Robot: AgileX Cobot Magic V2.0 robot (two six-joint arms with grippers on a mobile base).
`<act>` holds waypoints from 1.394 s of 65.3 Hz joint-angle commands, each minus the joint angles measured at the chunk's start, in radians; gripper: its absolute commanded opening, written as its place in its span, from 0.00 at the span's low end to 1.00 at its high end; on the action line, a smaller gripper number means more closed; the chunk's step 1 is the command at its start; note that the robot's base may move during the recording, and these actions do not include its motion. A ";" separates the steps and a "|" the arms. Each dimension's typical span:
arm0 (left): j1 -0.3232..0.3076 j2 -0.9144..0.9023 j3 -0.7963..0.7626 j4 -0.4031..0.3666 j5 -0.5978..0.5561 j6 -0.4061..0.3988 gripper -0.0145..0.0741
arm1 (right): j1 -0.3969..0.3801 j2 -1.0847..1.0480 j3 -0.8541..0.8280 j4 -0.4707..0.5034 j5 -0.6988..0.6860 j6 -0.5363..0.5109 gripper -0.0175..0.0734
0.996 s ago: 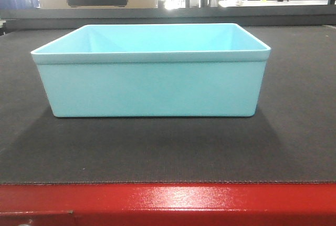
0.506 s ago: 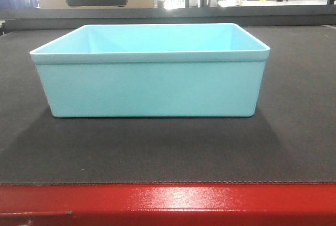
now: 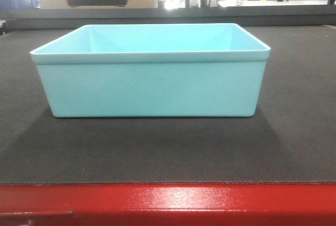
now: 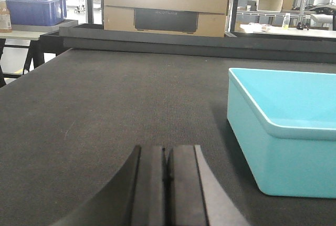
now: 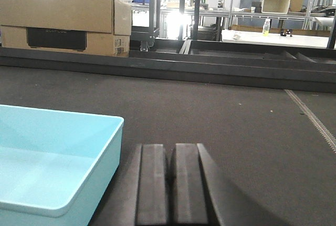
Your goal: Fetch blue bin and place on conveyor start
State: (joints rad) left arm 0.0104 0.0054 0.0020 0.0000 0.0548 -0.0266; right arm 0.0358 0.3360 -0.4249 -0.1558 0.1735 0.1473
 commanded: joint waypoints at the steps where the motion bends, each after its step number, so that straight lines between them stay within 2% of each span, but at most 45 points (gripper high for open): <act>1: 0.005 -0.005 -0.002 0.000 -0.019 0.006 0.04 | -0.004 -0.005 0.002 -0.005 -0.026 -0.006 0.01; 12: 0.005 -0.005 -0.002 0.000 -0.019 0.006 0.04 | -0.009 -0.012 0.011 0.004 -0.016 -0.013 0.01; 20: 0.005 -0.005 -0.002 0.000 -0.019 0.006 0.04 | -0.068 -0.063 0.036 0.187 0.005 -0.196 0.01; 24: 0.005 -0.005 -0.002 0.000 -0.019 0.006 0.04 | -0.104 -0.103 0.078 0.218 -0.017 -0.213 0.01; 33: 0.005 -0.005 -0.002 0.000 -0.019 0.006 0.04 | -0.155 -0.208 0.208 0.220 -0.065 -0.213 0.01; 48: 0.005 -0.005 -0.002 0.000 -0.019 0.006 0.04 | -0.157 -0.336 0.420 0.224 -0.174 -0.213 0.01; 52: 0.005 -0.005 -0.002 0.000 -0.019 0.006 0.04 | -0.157 -0.336 0.425 0.224 -0.217 -0.213 0.01; 55: 0.005 -0.005 -0.002 0.000 -0.019 0.006 0.04 | -0.157 -0.336 0.425 0.224 -0.174 -0.211 0.01; 91: 0.005 -0.005 -0.002 0.000 -0.019 0.006 0.04 | -0.157 -0.336 0.425 0.224 -0.174 -0.211 0.01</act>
State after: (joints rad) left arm 0.0104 0.0054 0.0020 0.0000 0.0548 -0.0266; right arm -0.1154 0.0073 0.0000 0.0642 0.0316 -0.0586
